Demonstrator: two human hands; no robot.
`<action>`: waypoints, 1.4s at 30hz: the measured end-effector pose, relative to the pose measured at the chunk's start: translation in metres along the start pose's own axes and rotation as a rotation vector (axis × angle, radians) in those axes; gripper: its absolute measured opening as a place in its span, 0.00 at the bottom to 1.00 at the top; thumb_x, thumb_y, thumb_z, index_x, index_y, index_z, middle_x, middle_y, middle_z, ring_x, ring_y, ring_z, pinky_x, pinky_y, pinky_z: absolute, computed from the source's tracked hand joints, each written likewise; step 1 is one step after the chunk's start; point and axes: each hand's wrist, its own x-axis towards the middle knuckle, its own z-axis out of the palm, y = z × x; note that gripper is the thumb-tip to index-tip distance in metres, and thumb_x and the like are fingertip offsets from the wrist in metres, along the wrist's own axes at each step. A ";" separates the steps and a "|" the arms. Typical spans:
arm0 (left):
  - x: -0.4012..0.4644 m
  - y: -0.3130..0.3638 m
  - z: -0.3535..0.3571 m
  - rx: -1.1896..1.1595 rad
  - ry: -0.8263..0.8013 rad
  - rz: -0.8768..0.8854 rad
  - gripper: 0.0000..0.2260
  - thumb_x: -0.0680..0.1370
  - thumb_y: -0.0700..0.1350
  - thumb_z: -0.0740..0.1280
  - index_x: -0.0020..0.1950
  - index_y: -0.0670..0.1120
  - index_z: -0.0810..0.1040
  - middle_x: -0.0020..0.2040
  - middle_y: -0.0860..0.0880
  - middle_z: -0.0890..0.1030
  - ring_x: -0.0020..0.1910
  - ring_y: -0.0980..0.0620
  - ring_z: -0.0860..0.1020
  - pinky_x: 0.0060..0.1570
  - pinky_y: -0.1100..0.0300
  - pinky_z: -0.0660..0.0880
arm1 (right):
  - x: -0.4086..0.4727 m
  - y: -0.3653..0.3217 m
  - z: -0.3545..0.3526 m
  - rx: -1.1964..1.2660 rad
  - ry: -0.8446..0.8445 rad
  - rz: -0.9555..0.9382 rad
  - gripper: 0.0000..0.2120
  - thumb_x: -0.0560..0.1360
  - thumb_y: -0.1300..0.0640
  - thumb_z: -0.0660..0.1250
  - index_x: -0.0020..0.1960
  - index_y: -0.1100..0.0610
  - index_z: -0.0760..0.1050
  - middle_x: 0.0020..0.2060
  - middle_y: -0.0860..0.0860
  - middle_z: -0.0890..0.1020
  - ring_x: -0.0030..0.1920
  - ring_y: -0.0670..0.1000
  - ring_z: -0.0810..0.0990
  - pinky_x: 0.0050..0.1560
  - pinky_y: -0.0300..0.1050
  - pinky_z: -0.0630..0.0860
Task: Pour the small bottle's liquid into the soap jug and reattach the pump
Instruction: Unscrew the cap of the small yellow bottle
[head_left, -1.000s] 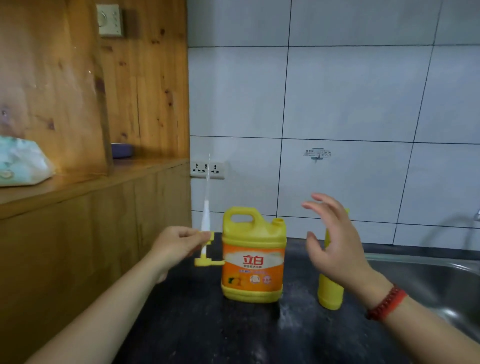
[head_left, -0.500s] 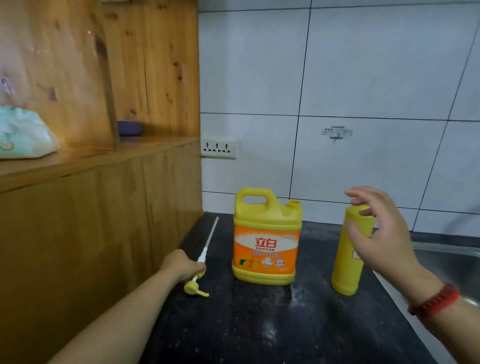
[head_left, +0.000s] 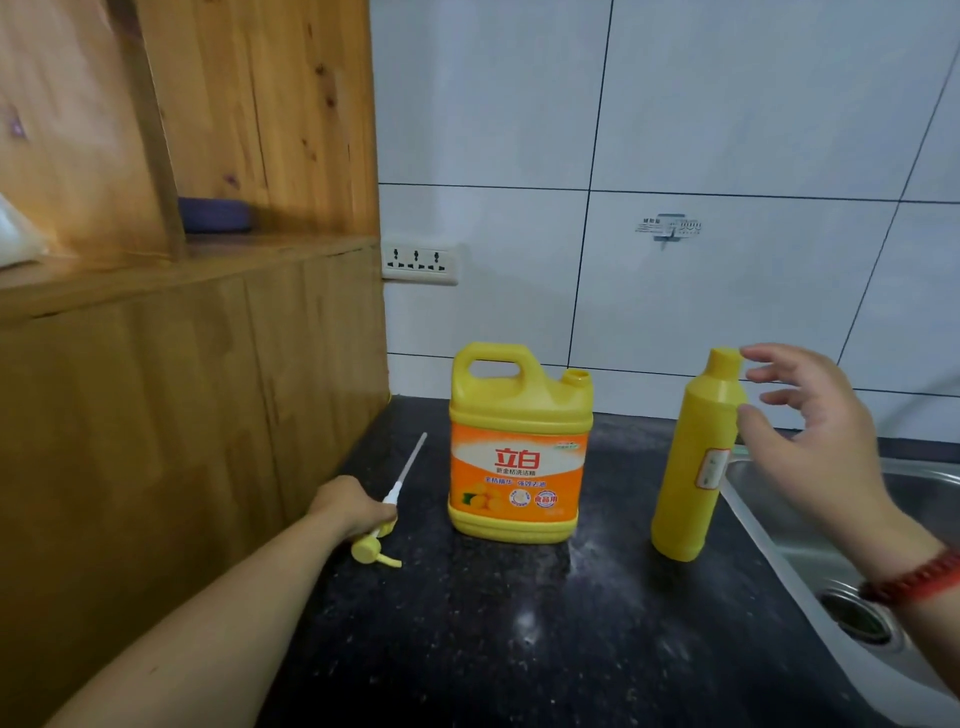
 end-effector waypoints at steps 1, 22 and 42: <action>0.000 0.000 0.000 0.009 0.002 0.004 0.16 0.69 0.55 0.69 0.34 0.44 0.69 0.34 0.49 0.73 0.35 0.51 0.73 0.29 0.61 0.68 | 0.000 0.000 0.000 0.005 -0.001 0.008 0.23 0.67 0.73 0.63 0.58 0.53 0.73 0.50 0.48 0.73 0.48 0.49 0.74 0.44 0.23 0.69; -0.088 0.104 -0.077 -1.076 0.771 0.710 0.12 0.77 0.45 0.60 0.59 0.43 0.68 0.44 0.53 0.70 0.38 0.61 0.69 0.43 0.61 0.70 | 0.060 0.015 -0.021 -0.197 -0.136 0.251 0.16 0.72 0.51 0.66 0.59 0.54 0.73 0.52 0.53 0.75 0.42 0.50 0.74 0.47 0.43 0.68; -0.115 0.284 0.063 -0.692 -0.200 0.690 0.34 0.65 0.59 0.72 0.67 0.51 0.64 0.59 0.52 0.77 0.56 0.51 0.76 0.55 0.52 0.75 | 0.106 0.032 0.005 -0.619 -0.641 0.211 0.22 0.74 0.43 0.62 0.52 0.62 0.77 0.49 0.56 0.81 0.44 0.53 0.76 0.41 0.43 0.70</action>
